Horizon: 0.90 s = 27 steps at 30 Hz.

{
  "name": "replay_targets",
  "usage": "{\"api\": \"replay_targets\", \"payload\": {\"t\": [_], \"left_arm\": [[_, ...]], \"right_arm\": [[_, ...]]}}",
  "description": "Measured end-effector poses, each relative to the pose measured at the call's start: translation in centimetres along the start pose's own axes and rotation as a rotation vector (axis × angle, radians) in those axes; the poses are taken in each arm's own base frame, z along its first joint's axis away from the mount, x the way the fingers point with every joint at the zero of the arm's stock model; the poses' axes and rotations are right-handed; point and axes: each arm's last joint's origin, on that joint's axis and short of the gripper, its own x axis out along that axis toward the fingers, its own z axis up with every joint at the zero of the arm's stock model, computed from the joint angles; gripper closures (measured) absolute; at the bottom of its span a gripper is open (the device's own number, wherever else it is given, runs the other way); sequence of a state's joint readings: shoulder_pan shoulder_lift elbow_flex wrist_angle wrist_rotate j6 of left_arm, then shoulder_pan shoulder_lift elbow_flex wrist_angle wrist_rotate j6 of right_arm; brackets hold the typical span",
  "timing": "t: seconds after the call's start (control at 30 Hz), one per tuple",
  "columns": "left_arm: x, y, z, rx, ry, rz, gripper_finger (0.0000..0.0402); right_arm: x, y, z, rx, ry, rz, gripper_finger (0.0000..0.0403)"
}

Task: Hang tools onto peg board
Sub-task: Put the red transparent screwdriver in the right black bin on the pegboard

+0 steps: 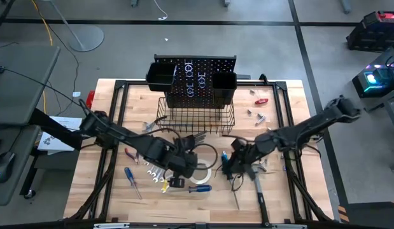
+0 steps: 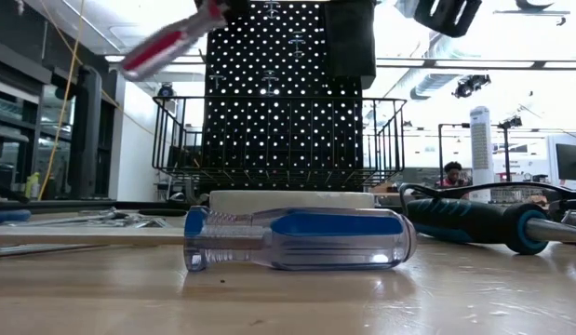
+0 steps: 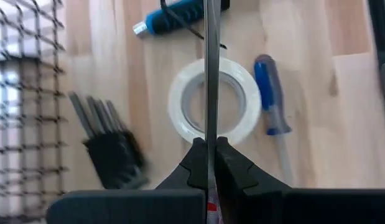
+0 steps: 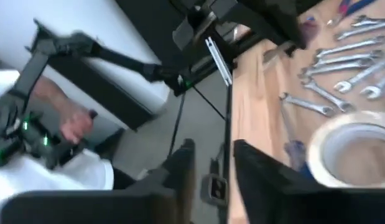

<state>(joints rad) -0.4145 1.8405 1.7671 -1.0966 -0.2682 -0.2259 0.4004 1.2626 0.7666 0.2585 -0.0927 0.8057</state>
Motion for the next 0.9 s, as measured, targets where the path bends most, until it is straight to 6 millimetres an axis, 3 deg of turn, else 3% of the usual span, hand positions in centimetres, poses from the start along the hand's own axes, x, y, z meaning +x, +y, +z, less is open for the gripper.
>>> {"api": "replay_targets", "payload": {"t": [0.17,0.27,0.77,0.9], "left_arm": [[0.0,0.2,0.3,0.033,-0.044,0.091,0.0401],[-0.2,0.2,0.7,-0.049,-0.087,0.097,0.0401],[-0.7,0.0,3.0,-0.419,-0.317,-0.018,0.0401],[-0.6,0.4,3.1,-0.468,-0.325,-0.021,0.0402]], "right_arm": [[3.1,-0.6,-0.4,0.094,-0.201,0.002,0.0199],[4.2,-1.2,-0.4,0.154,-0.327,-0.011,0.0172],[4.6,-0.3,0.3,0.035,-0.495,-0.06,0.0167],[4.8,0.4,1.1,-0.037,-0.513,-0.085,0.0187]]}}
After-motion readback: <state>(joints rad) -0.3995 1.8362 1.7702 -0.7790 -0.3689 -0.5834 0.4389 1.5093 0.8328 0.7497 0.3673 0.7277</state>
